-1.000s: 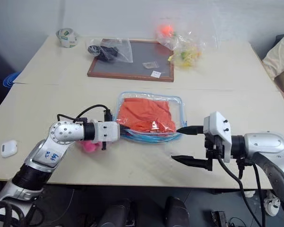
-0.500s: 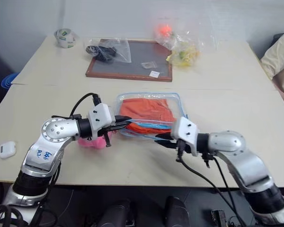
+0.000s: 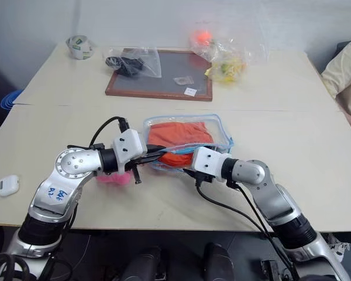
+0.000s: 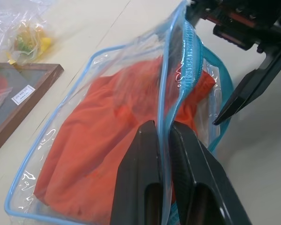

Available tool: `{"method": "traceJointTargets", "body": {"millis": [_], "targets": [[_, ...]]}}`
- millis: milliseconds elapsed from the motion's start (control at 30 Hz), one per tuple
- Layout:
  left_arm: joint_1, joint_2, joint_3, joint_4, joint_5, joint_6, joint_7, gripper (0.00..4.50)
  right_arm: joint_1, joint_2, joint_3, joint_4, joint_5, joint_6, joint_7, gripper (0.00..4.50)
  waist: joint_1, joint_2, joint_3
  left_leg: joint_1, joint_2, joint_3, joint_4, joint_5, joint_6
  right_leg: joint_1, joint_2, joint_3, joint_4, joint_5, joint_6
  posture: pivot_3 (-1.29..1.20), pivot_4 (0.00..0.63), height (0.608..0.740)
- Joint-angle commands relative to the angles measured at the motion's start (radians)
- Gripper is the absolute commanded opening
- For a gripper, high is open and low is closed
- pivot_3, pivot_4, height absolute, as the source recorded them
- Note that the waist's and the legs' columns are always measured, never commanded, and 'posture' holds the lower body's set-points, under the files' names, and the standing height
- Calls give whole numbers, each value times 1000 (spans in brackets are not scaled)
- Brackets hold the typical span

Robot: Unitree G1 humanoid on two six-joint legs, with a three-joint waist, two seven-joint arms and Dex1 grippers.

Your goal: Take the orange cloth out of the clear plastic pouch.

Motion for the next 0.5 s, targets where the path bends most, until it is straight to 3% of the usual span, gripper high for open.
{"method": "traceJointTargets", "body": {"millis": [33,300,500], "targets": [[-1,7,11,-44,-3,-5,12,377,-16,14,4,19,-63,-42,-39,4473,-1,0,0,0,0,0,0,0,0,0,0,0,0,0,0,0,150,740],[1,12,14,-31,4,-14,16,377,-20,-47,59,107,-214,-261,-20,4473,-1,0,0,0,0,0,0,0,0,0,0,0,0,0,0,0,150,740],[-7,1,13,-39,-2,-9,24,377,-68,-10,77,173,-308,-281,-61,4473,-3,0,0,1,0,0,0,0,0,0,0,0,0,0,0,0,150,740]]}}
